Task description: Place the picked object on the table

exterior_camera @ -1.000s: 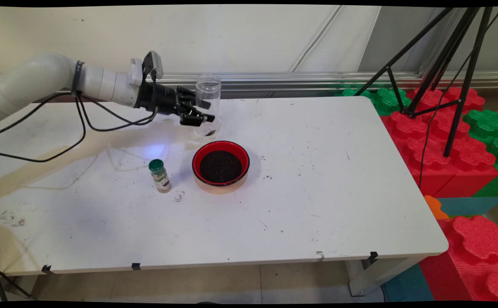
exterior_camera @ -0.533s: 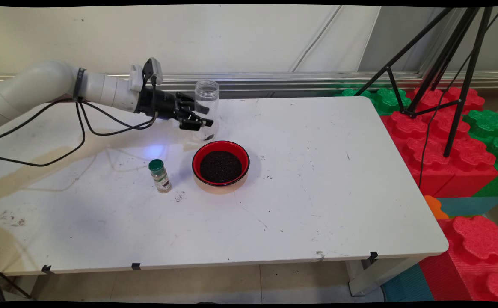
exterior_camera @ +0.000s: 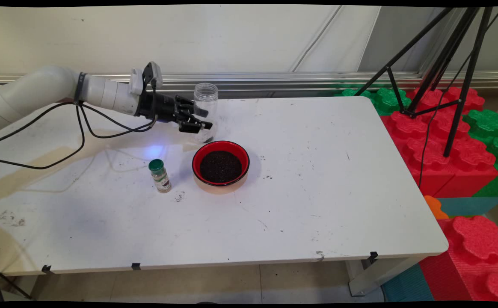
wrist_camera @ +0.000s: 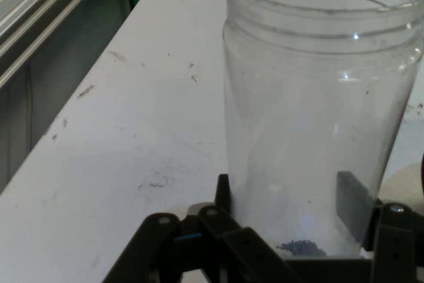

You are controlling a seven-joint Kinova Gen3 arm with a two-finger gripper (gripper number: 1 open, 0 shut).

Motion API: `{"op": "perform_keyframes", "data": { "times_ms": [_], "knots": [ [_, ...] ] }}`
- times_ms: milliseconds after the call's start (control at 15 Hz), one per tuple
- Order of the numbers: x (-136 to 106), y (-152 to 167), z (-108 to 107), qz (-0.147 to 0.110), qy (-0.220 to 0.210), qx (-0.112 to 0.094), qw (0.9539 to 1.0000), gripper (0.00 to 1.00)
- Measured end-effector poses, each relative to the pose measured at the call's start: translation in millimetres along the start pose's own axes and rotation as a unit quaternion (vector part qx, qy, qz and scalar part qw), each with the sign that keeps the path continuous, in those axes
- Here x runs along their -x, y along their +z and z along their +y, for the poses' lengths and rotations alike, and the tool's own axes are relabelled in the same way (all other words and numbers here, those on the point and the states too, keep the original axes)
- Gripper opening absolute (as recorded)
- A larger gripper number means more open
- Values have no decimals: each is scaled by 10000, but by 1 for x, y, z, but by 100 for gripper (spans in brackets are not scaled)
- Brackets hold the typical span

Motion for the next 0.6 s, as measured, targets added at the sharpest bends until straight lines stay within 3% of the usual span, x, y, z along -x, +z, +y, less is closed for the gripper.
{"op": "perform_keyframes", "data": {
  "times_ms": [333, 400, 600],
  "knots": [
    [4, 1, -1, -15, -26, -3, 10000, 0],
    [5, 1, -1, -19, -30, -4, 10000, 100],
    [7, 1, -2, -23, -38, -8, 10000, 100]
  ]
}}
